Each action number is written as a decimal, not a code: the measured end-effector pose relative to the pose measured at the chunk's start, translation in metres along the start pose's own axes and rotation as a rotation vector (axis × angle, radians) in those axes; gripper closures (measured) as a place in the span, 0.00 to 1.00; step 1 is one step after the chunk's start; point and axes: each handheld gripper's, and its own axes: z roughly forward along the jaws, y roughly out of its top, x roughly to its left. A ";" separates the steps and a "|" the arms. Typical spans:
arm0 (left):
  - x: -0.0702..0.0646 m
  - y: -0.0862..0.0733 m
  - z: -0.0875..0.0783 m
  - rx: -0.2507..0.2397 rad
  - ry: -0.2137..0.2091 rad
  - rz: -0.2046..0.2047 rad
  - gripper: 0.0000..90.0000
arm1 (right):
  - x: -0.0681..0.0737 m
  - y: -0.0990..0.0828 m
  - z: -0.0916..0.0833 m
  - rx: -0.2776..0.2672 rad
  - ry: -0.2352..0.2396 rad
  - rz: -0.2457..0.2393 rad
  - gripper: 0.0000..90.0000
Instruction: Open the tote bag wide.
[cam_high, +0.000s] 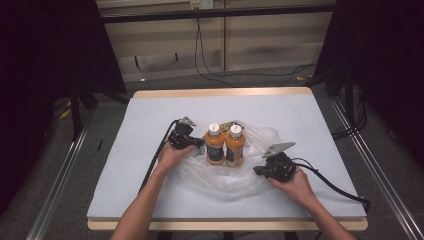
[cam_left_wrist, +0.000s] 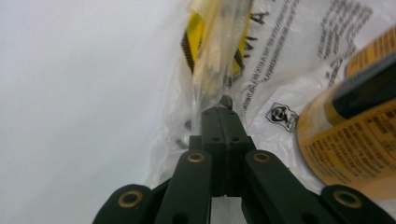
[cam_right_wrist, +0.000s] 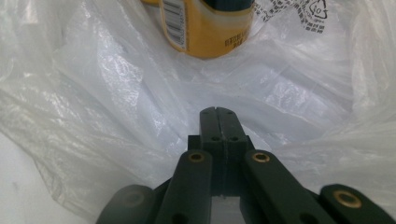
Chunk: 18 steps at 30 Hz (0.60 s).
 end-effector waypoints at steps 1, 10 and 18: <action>0.002 -0.001 -0.001 -0.003 -0.001 -0.008 1.00 | 0.000 -0.001 -0.001 -0.001 0.000 0.000 1.00; 0.005 -0.003 -0.005 -0.006 0.037 0.005 1.00 | 0.002 -0.011 -0.011 0.004 -0.024 0.008 1.00; 0.002 -0.006 -0.005 -0.013 0.019 0.013 1.00 | 0.007 -0.022 -0.021 0.008 -0.036 0.007 1.00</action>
